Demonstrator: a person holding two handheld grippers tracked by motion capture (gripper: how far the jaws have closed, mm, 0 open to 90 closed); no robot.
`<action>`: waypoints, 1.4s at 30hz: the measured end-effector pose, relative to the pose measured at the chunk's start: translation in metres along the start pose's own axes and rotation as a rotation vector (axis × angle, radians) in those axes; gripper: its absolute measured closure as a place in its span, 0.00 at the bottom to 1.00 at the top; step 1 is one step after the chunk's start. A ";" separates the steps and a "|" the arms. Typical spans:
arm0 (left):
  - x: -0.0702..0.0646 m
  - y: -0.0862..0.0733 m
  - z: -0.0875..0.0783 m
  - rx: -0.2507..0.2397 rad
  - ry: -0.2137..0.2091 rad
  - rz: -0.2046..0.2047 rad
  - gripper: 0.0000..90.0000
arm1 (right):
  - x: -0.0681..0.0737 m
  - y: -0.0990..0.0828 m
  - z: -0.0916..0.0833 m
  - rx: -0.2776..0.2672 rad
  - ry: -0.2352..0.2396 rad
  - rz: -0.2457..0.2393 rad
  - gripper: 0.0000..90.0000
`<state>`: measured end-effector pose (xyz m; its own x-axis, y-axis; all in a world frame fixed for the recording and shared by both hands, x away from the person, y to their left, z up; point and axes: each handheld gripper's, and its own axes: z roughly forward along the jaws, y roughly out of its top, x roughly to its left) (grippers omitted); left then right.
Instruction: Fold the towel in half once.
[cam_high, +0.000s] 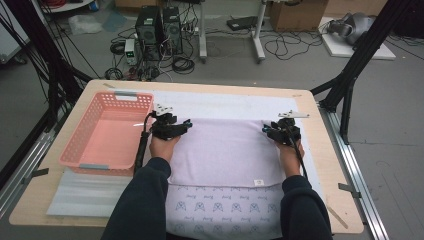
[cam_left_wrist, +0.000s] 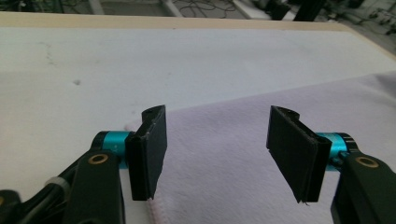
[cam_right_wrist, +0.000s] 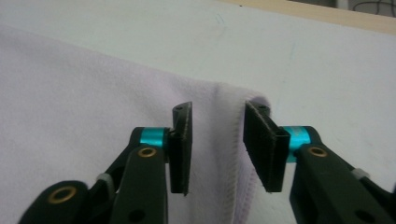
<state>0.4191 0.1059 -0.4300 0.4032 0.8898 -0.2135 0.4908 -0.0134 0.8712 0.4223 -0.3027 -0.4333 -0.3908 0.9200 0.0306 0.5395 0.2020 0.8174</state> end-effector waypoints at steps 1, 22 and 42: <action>-0.001 0.000 -0.002 0.000 -0.018 0.003 0.43 | 0.000 0.000 0.000 0.000 0.000 0.000 0.64; -0.047 -0.044 -0.080 -0.030 -0.182 0.179 0.42 | 0.018 -0.067 -0.091 0.015 0.121 -0.050 0.55; -0.039 -0.099 -0.142 0.058 -0.149 0.107 0.46 | 0.047 -0.113 -0.145 0.047 0.108 -0.056 0.63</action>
<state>0.2454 0.1369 -0.4449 0.5630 0.8048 -0.1882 0.4809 -0.1338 0.8665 0.2354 -0.3312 -0.4408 -0.4984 0.8656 0.0494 0.5479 0.2703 0.7917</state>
